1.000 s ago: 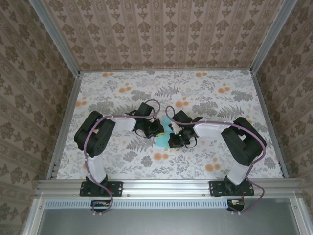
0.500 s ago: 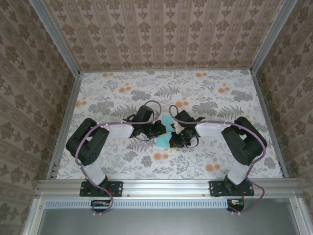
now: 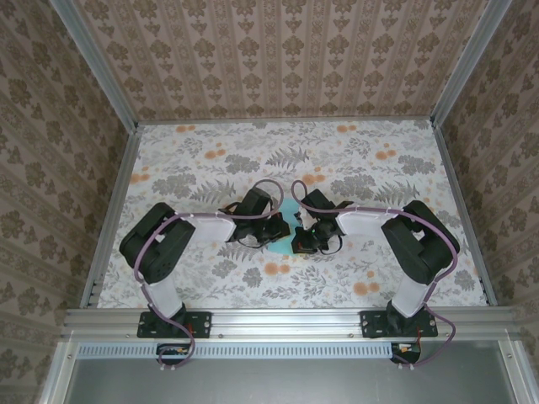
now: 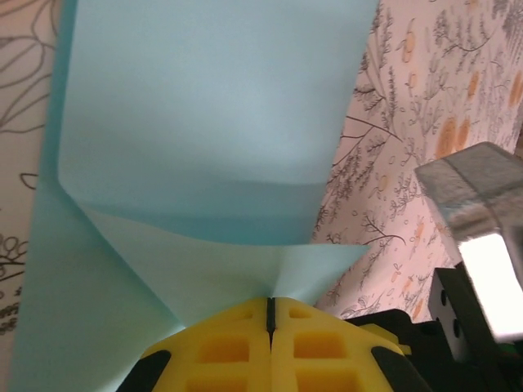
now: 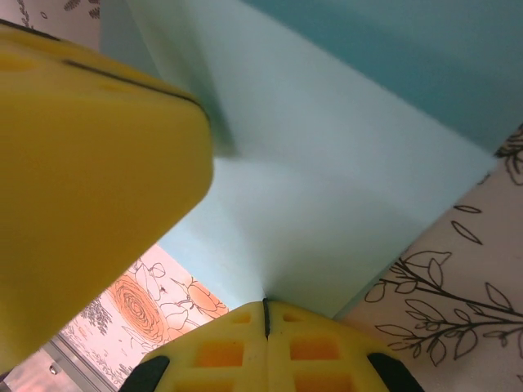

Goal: Fold a paper plane with a square sheet of paper (pick it up from the middle)
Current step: Fold the triangle a second time at the center of the table.

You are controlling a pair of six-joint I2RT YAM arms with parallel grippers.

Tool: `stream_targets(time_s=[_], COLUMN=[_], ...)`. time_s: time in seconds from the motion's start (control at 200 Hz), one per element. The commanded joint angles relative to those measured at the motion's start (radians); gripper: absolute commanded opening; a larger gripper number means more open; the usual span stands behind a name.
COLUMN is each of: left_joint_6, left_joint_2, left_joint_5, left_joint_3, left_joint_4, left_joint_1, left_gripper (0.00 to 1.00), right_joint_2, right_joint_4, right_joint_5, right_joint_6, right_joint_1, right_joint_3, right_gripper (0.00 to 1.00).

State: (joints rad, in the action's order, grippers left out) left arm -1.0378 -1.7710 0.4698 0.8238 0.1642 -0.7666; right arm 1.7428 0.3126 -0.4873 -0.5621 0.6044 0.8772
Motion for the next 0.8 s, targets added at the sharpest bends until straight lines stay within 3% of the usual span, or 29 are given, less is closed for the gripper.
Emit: stream_targets(time_s=[0.0,0.485,0.795], left_joint_6=[-0.023,-0.046,-0.04], left_joint_2=[-0.027,-0.076,-0.074], left_joint_5=[-0.007,-0.034,-0.033], left_joint_3=[-0.007,0.005,0.008], left_joint_4=[-0.021,-0.095,-0.1], left_joint_1=[-0.006,-0.006,-0.006], left_gripper=[0.05,0.05,0.05], right_joint_2=[0.05,-0.043,0.052], right_joint_4=[0.098,0.067,0.125], right_joint_5=[0.035,-0.034,0.013], right_joint_6=[-0.021,-0.019,0.024], right_joint_1=[-0.003,-0.004,-0.006], right_joint_3=[-0.024,0.06,0.128], right_gripper=[0.03,0.04,0.04])
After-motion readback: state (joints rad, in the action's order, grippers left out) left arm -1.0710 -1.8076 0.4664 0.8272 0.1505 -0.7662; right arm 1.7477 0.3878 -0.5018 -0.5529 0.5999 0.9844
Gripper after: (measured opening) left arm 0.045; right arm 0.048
